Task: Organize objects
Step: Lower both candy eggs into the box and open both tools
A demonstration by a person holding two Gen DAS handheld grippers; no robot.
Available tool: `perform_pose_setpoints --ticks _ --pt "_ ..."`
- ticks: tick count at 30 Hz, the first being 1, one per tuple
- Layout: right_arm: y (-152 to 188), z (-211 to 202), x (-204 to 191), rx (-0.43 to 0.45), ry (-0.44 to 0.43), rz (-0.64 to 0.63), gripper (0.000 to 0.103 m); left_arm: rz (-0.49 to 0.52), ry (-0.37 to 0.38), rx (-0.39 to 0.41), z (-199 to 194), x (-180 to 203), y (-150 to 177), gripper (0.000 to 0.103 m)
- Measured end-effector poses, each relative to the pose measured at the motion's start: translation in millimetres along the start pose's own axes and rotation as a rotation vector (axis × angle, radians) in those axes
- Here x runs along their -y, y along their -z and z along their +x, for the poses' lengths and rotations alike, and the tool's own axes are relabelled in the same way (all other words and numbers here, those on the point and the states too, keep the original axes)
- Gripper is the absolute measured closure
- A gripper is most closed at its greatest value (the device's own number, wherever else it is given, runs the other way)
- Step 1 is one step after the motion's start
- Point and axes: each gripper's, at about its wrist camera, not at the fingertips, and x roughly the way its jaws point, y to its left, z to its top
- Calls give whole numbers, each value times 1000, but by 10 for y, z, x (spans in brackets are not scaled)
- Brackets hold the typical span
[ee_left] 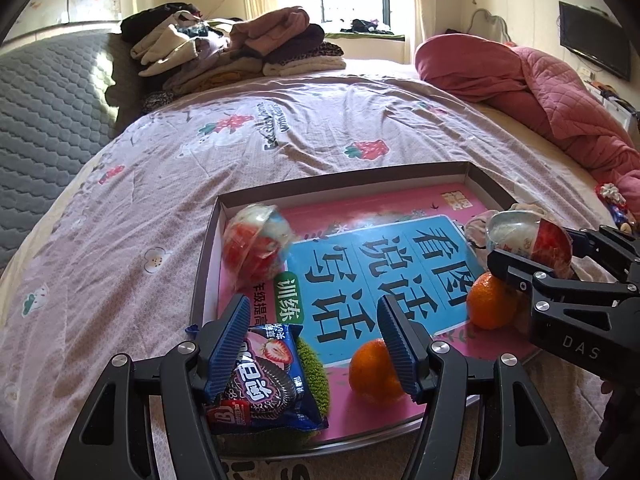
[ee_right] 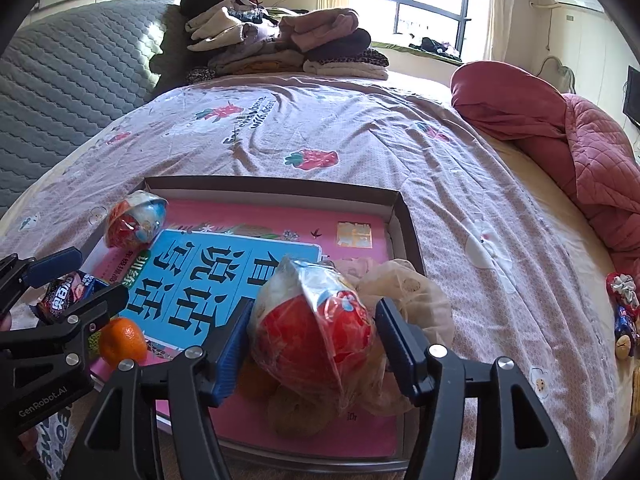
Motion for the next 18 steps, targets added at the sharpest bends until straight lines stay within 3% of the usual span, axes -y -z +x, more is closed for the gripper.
perform_pose_setpoints --ticks 18 --pt "-66 -392 -32 68 9 -9 40 -19 -13 47 -379 -25 -52 35"
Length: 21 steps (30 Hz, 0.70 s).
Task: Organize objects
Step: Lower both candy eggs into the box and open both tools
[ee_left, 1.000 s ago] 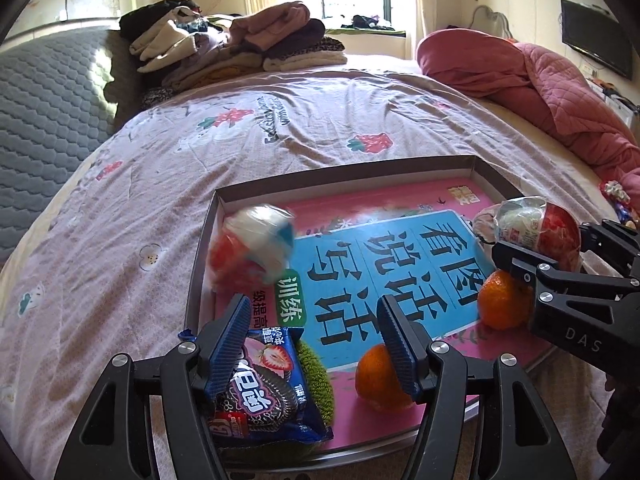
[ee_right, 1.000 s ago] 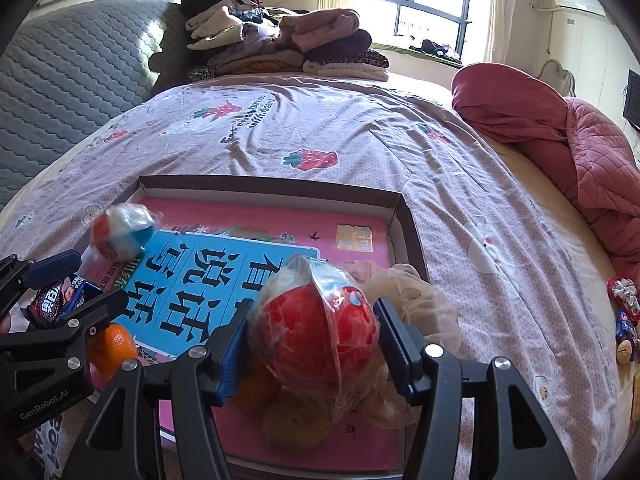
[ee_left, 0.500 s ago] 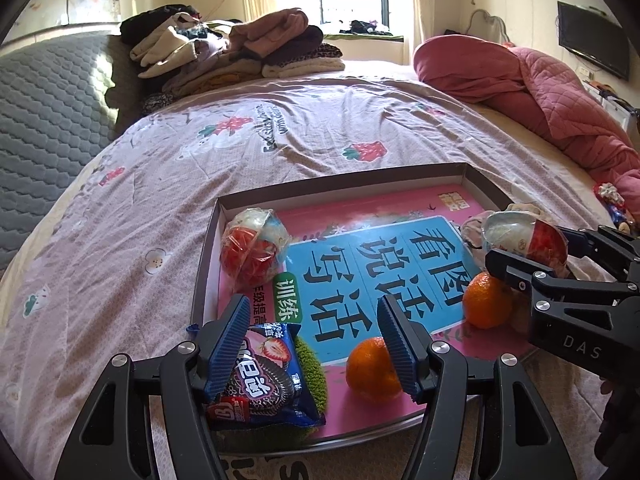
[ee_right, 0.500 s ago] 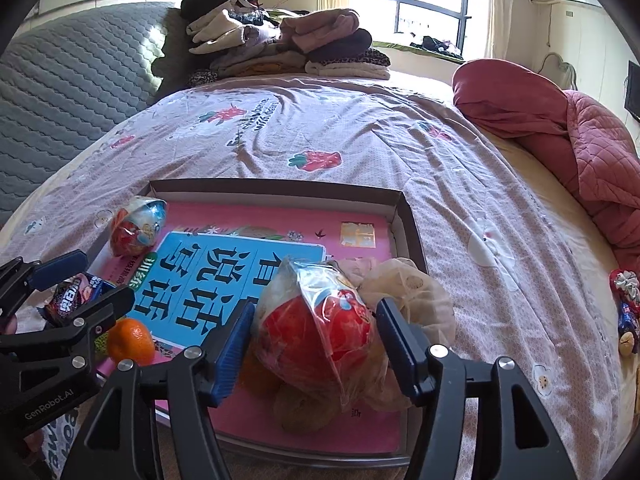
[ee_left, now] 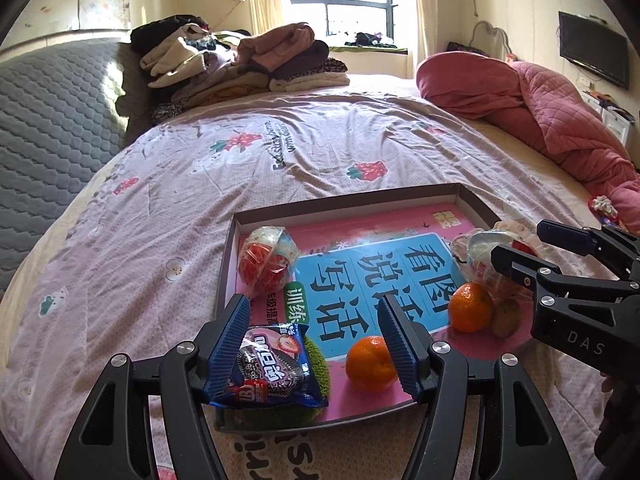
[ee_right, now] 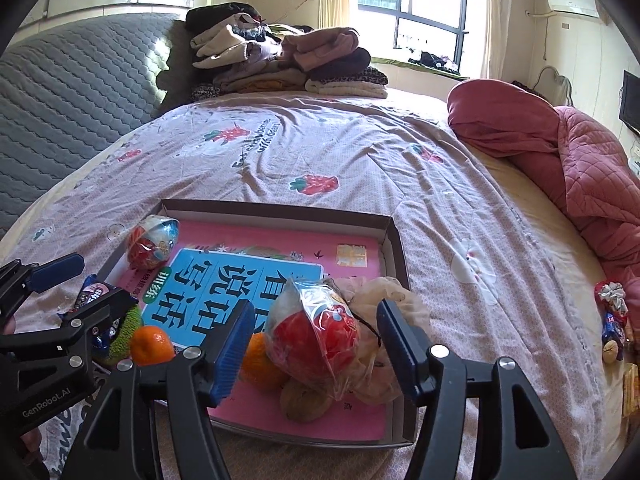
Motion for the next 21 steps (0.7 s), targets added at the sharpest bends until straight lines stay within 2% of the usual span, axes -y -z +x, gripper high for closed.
perform_pose_setpoints --ticks 21 --pt "-120 -573 -78 91 -15 -7 36 -35 3 101 -658 -69 -69 29"
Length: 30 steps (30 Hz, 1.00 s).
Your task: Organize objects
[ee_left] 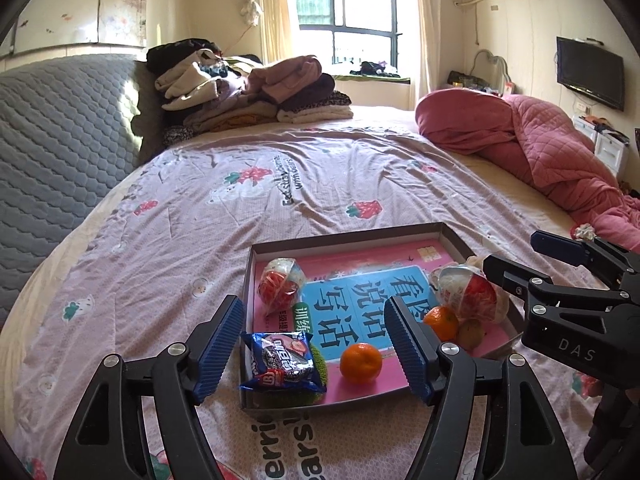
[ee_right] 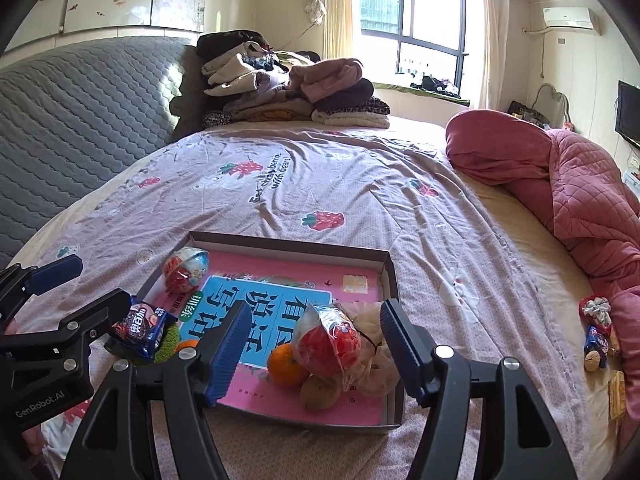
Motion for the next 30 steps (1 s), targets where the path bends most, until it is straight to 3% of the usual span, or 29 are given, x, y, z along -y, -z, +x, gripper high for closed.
perform_pose_setpoints --ticks 30 --pt "-17 -614 -128 87 -18 -3 35 -41 -47 70 -611 -50 -27 28"
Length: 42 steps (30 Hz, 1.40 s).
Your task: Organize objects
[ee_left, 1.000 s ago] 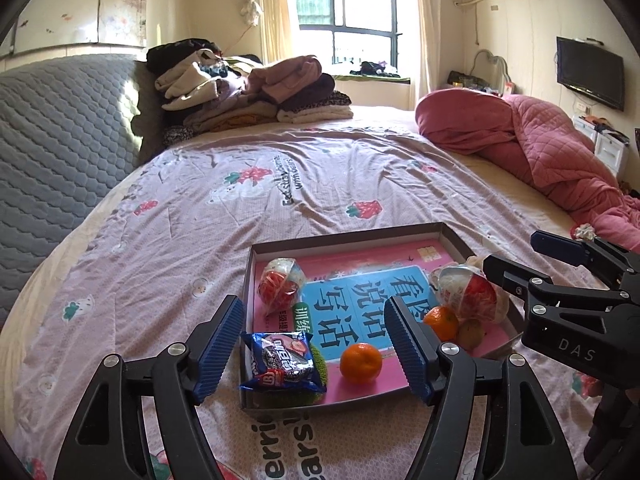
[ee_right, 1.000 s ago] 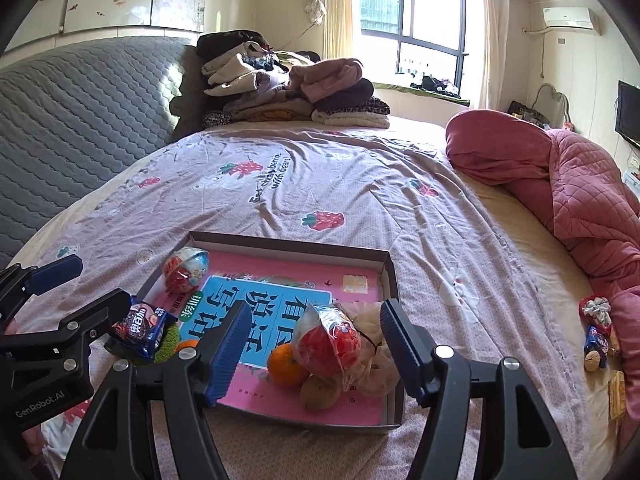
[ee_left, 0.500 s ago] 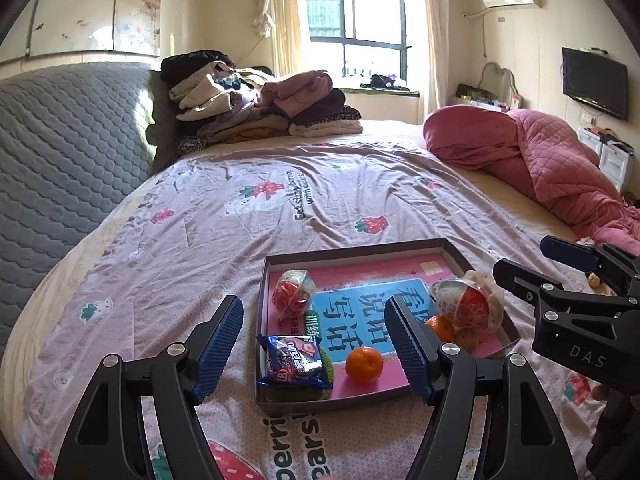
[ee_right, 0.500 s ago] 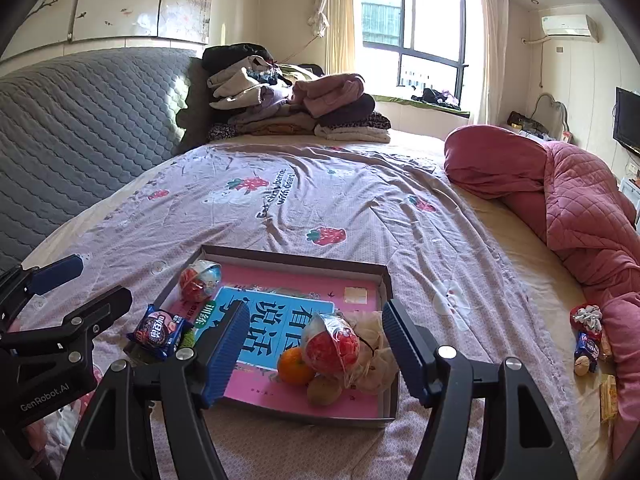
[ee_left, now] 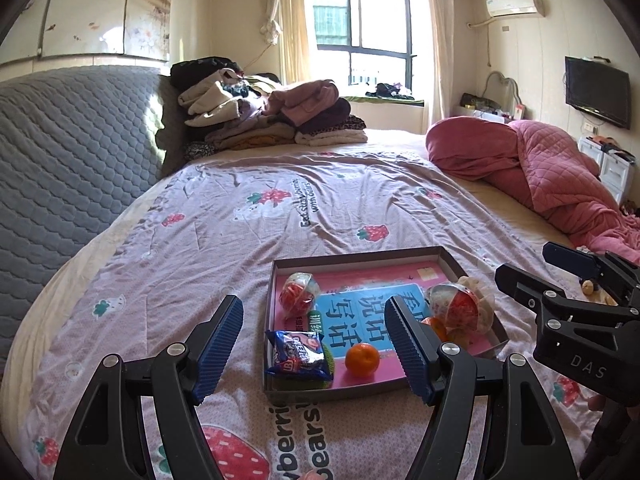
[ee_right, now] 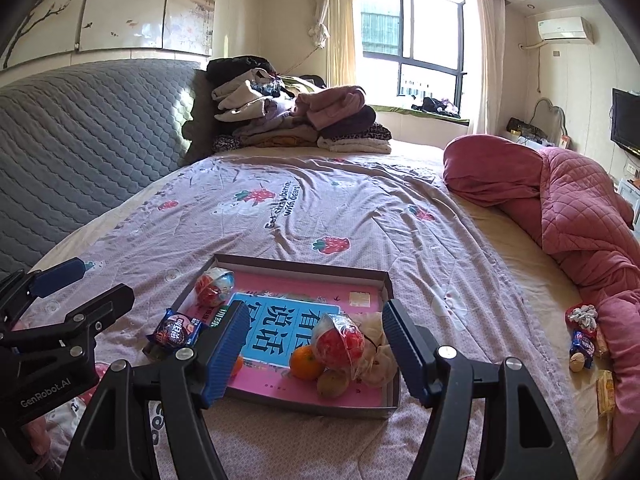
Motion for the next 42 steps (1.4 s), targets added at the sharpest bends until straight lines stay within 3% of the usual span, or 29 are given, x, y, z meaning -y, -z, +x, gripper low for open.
perform_pose_setpoints --ticks 20,33,42 --pt "165 -485 -121 68 -21 14 35 0 -12 16 -419 92 241 28" --pt "314 -577 -68 99 -42 41 35 8 -18 -1 -472 175 443 29" --pt "466 -464 -52 64 -50 46 35 0 -15 -13 -388 188 550 28"
